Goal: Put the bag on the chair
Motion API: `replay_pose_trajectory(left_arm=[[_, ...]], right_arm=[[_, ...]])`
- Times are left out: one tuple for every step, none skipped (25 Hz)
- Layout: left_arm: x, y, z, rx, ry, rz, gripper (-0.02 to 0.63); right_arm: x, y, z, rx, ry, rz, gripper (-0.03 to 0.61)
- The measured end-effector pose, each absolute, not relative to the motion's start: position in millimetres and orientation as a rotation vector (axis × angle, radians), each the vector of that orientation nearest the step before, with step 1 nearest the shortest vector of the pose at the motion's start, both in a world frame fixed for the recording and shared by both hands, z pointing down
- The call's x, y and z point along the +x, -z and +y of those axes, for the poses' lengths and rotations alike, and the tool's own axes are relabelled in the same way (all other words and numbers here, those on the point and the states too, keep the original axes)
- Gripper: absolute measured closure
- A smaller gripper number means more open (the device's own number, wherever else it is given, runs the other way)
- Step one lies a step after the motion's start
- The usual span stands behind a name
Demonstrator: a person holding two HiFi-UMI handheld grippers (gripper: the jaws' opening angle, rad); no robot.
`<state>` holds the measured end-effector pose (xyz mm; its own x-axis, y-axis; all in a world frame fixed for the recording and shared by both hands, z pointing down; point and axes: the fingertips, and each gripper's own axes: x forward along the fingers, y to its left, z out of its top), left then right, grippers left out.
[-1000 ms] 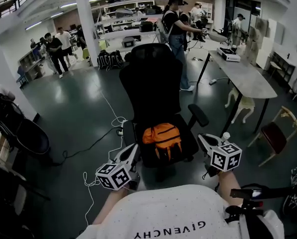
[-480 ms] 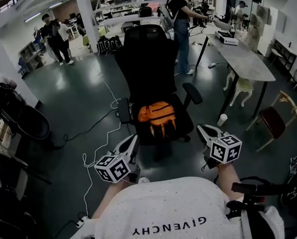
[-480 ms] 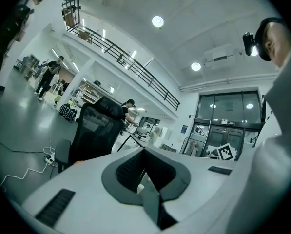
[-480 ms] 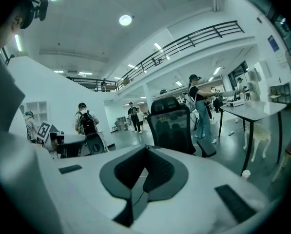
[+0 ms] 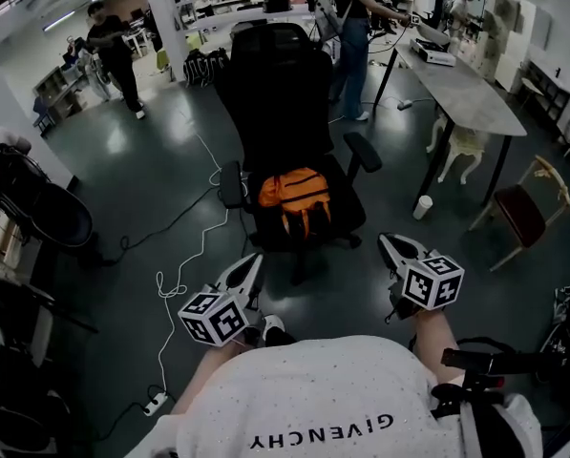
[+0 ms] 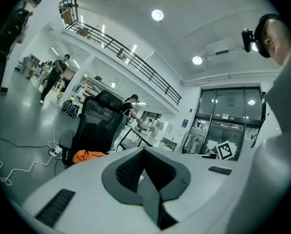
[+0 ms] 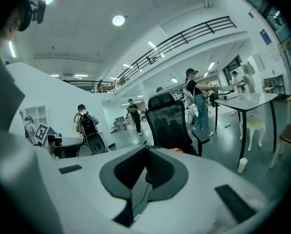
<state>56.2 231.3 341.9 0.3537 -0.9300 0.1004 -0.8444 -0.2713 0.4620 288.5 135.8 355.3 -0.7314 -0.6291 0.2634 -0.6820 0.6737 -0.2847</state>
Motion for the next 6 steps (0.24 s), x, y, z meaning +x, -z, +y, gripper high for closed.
replay_pose_trajectory(left_arm=[[57.3, -342.2, 232.9, 2.185, 0.264, -1.547, 0.612], [57.9, -342.1, 234.1, 2.185, 0.269, -1.548, 0.612], [57.7, -341.8, 234.9, 2.185, 0.275, -1.551, 0.612], [57.1, -341.4, 235.7, 2.183, 0.281, -1.555, 0.612], [56.0, -341.0, 236.4, 2.182, 0.286, -1.560, 0.612], [54.8, -340.6, 237.3, 2.179, 0.291, -1.566, 0.612]], right_arm=[[290.5, -356.1, 137.3, 1.084, -0.551, -2.740, 0.575], [292.5, -356.7, 138.0, 1.088, -0.545, -2.739, 0.575], [294.2, -357.3, 138.2, 1.092, -0.539, -2.738, 0.575], [295.6, -357.9, 138.0, 1.095, -0.534, -2.737, 0.575], [296.7, -358.5, 137.8, 1.098, -0.530, -2.738, 0.575], [297.6, -359.2, 137.7, 1.100, -0.527, -2.738, 0.575]])
